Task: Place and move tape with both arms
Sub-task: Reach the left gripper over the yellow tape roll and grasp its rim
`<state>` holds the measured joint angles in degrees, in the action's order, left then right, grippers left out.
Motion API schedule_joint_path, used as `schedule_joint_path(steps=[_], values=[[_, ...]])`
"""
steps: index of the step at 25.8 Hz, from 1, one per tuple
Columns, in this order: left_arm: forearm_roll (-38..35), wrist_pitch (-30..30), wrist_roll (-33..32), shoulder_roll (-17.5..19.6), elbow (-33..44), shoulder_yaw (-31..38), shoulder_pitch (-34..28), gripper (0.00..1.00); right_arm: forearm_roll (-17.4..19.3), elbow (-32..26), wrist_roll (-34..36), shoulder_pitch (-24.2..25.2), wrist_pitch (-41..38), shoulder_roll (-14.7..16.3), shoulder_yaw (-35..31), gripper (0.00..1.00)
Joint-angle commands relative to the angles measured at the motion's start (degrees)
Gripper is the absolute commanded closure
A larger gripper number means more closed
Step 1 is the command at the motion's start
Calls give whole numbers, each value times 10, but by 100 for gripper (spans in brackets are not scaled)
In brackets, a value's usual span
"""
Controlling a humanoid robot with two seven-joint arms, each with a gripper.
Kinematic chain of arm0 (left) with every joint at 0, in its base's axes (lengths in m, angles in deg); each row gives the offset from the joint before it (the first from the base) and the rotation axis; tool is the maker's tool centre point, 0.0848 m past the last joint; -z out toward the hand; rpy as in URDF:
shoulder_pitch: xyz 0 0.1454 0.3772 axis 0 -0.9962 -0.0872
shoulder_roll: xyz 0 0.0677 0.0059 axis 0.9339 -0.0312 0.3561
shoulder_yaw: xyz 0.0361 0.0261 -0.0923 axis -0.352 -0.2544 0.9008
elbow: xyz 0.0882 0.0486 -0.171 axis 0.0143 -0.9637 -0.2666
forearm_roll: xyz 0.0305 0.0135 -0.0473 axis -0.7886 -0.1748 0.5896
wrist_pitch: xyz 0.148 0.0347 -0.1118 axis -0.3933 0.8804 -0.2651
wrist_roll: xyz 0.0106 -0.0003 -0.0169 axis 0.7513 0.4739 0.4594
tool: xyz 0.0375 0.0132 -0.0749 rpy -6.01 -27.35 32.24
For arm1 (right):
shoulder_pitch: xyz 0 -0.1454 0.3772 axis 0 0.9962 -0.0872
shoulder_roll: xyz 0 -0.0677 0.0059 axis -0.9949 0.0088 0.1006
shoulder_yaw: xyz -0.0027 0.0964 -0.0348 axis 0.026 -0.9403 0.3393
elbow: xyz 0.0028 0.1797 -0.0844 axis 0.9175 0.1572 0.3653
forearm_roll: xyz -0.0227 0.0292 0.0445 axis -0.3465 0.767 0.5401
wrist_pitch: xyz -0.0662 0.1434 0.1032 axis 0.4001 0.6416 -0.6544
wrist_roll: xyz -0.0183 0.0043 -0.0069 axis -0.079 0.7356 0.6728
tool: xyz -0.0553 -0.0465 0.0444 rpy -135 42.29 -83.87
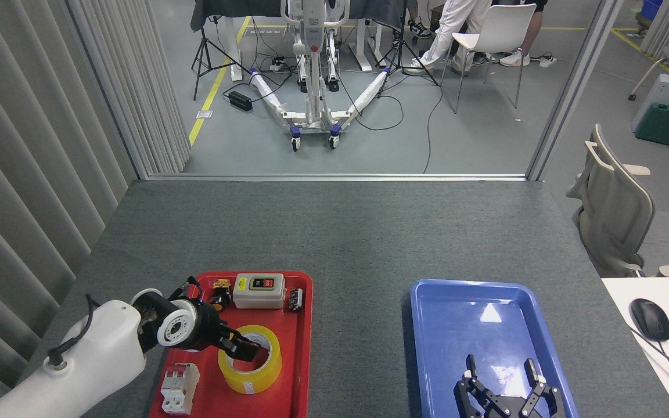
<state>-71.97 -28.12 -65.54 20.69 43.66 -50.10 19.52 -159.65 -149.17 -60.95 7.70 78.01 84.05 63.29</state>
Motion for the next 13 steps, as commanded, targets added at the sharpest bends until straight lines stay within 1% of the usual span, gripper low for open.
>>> schedule_joint_path(steps=[1, 6, 8, 10, 11, 13], values=[[1, 0, -22, -28, -46, -6, 17, 14, 0, 0, 0, 0, 1, 1, 0, 0], [0, 0, -66, -44, -112, -6, 33, 15, 0, 5, 1, -2, 2, 3, 0, 0], [0, 0, -82, -47, -121, -6, 33, 16, 0, 5, 1, -1, 2, 2, 0, 0], [0, 0, -84, -48, -121, -6, 33, 16, 0, 5, 2, 0, 2, 2, 0, 0], [0, 0, -84, -51, -122, -7, 33, 17, 0, 5, 1, 0, 2, 1, 0, 0], [0, 0, -85, -61, -129, -10, 33, 27, 0, 5, 2, 0, 2, 1, 0, 0]])
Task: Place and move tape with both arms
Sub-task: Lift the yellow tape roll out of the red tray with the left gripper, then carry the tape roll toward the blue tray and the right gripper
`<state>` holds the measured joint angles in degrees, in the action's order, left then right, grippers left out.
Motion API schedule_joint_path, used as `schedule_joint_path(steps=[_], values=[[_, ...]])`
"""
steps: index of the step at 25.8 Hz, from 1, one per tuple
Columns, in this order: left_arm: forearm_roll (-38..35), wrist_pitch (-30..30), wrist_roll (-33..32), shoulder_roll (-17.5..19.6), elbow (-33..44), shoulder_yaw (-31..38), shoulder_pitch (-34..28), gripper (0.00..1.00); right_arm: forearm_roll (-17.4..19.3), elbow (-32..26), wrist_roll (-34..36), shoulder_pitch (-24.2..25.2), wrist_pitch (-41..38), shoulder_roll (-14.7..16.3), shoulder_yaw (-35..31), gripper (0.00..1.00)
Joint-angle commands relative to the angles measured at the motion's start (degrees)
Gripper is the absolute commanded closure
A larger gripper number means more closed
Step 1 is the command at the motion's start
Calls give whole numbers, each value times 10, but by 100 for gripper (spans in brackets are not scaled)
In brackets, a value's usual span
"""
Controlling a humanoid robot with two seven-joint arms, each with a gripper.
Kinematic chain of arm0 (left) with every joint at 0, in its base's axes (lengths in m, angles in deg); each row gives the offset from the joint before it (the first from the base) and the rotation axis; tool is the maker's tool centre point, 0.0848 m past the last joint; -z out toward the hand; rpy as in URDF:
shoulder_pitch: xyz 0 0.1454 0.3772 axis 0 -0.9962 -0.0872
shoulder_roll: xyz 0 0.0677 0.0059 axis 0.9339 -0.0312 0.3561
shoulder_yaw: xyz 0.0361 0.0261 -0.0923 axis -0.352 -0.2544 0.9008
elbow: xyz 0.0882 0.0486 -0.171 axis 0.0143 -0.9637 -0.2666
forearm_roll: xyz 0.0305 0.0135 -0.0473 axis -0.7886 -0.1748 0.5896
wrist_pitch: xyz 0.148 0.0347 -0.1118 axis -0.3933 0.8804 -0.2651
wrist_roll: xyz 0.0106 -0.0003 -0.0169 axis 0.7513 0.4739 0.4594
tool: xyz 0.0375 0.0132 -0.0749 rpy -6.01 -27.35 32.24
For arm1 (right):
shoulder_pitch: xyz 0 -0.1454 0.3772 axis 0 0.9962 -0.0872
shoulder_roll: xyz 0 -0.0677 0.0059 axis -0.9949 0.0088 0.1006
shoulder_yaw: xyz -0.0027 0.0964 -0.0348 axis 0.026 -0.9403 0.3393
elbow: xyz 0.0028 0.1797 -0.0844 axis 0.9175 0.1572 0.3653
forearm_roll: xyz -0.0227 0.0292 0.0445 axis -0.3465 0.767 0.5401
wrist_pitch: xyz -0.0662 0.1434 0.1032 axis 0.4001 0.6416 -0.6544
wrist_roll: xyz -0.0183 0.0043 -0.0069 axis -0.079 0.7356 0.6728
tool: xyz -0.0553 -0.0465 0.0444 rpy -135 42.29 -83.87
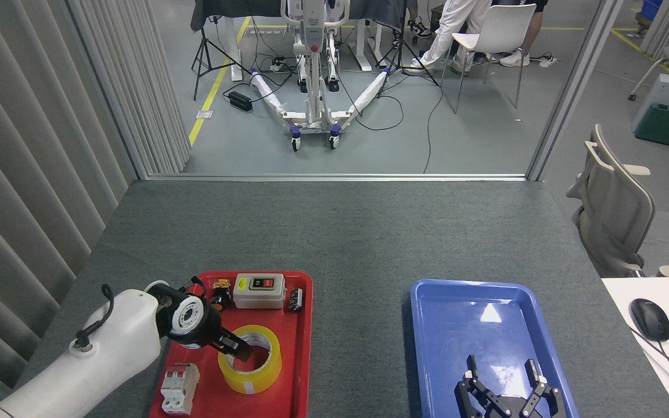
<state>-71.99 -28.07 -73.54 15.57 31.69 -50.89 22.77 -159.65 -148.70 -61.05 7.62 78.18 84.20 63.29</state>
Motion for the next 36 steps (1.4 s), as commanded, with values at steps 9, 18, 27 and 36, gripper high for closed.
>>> schedule_joint_path(steps=[9, 18, 27, 36], values=[[0, -10, -4, -49, -72, -1, 3, 96, 0, 0, 4, 2, 1, 1, 0, 0], [3, -75, 2, -59, -47, 67, 25, 100, 1, 0, 5, 4, 3, 1, 1, 0], [13, -408, 96, -154, 21, 99, 6, 100, 0, -1, 27, 2, -37, 15, 0, 0], [274, -408, 96, -282, -163, 161, -72, 100, -14, -17, 53, 41, -417, 49, -62, 0]])
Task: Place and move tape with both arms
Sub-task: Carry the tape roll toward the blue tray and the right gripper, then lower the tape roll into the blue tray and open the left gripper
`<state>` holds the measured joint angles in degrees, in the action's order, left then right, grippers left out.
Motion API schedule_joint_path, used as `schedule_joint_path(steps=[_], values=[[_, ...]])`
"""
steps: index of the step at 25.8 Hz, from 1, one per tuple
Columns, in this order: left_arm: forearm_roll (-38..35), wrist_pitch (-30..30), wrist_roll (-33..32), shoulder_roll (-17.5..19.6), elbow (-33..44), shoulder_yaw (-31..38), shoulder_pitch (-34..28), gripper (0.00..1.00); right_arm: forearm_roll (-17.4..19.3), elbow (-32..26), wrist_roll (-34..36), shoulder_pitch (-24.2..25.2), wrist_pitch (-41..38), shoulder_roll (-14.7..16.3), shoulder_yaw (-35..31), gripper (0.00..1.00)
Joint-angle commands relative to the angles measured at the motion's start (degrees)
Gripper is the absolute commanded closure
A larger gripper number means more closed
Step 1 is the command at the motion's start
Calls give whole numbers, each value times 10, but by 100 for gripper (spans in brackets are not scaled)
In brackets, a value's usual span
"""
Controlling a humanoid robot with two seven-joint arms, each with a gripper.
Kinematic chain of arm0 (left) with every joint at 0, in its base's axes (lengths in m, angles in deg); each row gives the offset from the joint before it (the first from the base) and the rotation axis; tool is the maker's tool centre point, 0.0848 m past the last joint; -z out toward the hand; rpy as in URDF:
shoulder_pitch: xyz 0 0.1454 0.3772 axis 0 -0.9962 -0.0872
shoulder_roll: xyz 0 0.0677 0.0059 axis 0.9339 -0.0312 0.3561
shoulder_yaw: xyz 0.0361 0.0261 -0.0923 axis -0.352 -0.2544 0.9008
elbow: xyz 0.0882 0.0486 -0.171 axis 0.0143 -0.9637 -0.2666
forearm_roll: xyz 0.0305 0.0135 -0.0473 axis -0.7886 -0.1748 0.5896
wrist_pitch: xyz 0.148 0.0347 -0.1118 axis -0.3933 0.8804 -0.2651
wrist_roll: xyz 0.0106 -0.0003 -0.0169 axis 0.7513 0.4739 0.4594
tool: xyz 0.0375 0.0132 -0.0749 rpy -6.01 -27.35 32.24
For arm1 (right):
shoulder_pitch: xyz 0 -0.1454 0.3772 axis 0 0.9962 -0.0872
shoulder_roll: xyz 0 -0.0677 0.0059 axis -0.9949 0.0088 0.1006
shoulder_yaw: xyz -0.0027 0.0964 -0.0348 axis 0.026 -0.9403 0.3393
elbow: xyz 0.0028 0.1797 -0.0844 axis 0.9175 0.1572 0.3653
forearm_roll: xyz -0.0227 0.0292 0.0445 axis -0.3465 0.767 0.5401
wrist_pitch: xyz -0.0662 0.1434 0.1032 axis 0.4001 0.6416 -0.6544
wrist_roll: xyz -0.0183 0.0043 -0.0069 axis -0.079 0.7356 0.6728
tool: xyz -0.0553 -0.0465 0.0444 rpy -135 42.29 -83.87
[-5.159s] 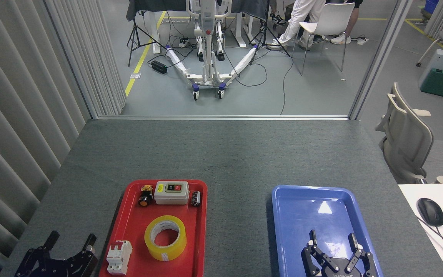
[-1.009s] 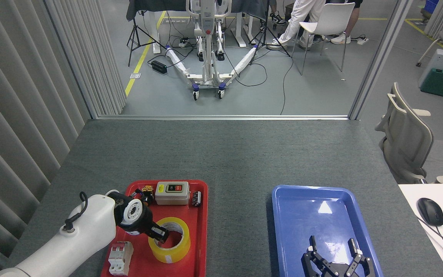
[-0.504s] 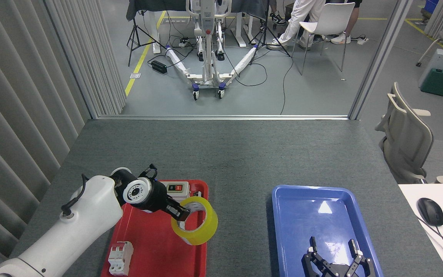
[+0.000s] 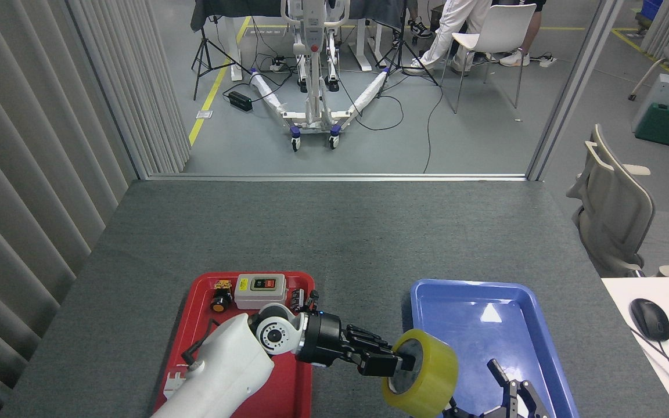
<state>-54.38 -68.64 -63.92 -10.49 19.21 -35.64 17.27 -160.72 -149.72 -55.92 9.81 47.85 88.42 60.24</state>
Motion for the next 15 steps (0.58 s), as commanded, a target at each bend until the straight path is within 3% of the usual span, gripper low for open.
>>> schedule_joint_path(steps=[1, 3, 15], values=[[108, -2, -1, -20, -38, 10, -17, 100, -3, -10, 2, 26, -148, 7, -42, 0], [109, -2, -1, -20, -39, 19, -17, 100, -3, -16, 1, 37, -201, 5, -68, 0], [106, -2, -1, -24, -39, 20, -27, 100, -3, -69, 1, 46, -201, 8, -77, 0]])
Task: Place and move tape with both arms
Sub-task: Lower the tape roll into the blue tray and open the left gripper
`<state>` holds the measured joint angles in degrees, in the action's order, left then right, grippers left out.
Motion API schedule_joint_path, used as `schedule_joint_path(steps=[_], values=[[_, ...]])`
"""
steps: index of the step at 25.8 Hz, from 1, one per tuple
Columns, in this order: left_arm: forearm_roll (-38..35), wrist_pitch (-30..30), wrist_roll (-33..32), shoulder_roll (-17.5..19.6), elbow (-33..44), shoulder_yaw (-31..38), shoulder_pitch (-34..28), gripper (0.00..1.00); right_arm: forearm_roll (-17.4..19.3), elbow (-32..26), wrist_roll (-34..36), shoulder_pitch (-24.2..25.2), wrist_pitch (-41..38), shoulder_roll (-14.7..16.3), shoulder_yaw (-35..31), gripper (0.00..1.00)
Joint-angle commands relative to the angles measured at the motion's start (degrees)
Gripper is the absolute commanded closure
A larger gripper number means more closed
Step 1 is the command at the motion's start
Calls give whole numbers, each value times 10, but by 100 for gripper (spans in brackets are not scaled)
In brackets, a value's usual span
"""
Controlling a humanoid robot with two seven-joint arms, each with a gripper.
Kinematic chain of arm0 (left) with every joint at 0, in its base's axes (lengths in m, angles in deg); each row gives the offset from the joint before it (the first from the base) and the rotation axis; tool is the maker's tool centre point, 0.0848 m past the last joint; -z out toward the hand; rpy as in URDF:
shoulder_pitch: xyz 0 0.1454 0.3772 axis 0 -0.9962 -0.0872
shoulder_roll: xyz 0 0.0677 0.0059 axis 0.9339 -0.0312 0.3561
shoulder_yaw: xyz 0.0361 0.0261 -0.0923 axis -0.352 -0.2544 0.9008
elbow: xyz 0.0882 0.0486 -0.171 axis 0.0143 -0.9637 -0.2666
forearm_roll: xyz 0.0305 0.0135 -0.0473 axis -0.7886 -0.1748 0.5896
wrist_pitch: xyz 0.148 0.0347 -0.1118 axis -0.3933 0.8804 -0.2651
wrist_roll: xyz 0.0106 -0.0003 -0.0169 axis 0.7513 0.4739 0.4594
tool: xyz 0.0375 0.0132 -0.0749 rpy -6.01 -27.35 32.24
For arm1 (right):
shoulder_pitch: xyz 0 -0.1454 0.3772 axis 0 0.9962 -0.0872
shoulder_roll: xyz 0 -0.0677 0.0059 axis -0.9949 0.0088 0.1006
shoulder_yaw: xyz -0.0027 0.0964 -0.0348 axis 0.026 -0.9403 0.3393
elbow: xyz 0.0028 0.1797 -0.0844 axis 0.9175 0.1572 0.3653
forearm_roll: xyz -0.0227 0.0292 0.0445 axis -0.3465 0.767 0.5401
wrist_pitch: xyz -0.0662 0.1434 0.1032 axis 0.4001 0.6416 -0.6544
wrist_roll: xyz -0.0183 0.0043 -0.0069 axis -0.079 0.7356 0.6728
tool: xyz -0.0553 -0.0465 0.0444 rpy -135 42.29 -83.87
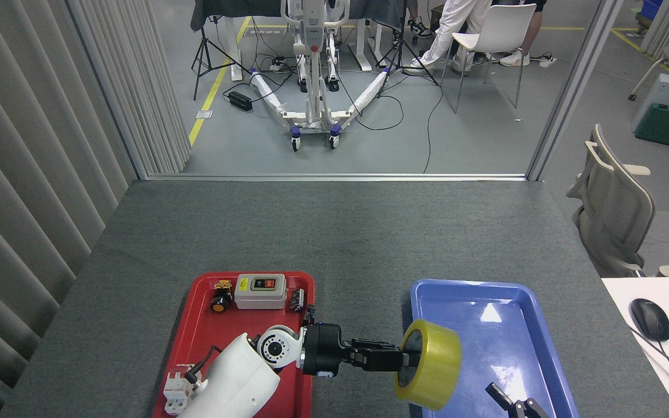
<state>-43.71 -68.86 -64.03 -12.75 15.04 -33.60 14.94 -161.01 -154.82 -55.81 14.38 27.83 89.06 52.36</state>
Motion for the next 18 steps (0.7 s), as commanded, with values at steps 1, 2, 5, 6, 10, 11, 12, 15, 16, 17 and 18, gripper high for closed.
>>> schedule_joint_path(steps=[1, 2, 5, 6, 10, 11, 12, 15, 16, 17, 18], values=[[-2, 0, 0, -2, 3, 0, -6, 100, 0, -23, 0, 0, -1, 1, 2, 1], [-3, 0, 0, -2, 3, 0, -9, 100, 0, -28, 0, 1, -1, 1, 2, 1], [-8, 0, -1, -3, 3, 0, -14, 100, 0, -34, 0, 1, -1, 1, 2, 1], [-8, 0, 0, -3, 2, 0, -15, 100, 0, -34, 0, 2, -1, 1, 3, 2], [-8, 0, 0, -8, 4, 3, -38, 100, -1, -34, 0, 1, -1, 2, 36, 13], [-8, 0, 0, -8, 4, 3, -41, 100, -3, -34, 0, 1, -1, 2, 43, 14], [-8, 0, 0, -8, 4, 3, -41, 100, -3, -34, 0, 1, -1, 2, 47, 16], [-16, 0, 0, -16, 8, 1, -42, 100, -11, -34, 0, 1, -1, 1, 65, 17], [-29, 0, 0, -19, 12, 1, -42, 100, -14, -34, 0, 1, -1, 1, 69, 18], [-41, 0, 1, -22, 13, 2, -43, 100, -15, -34, 0, 1, -1, 1, 70, 20], [-51, 0, 1, -24, 13, 2, -44, 100, -15, -34, 0, 1, -1, 1, 71, 22]])
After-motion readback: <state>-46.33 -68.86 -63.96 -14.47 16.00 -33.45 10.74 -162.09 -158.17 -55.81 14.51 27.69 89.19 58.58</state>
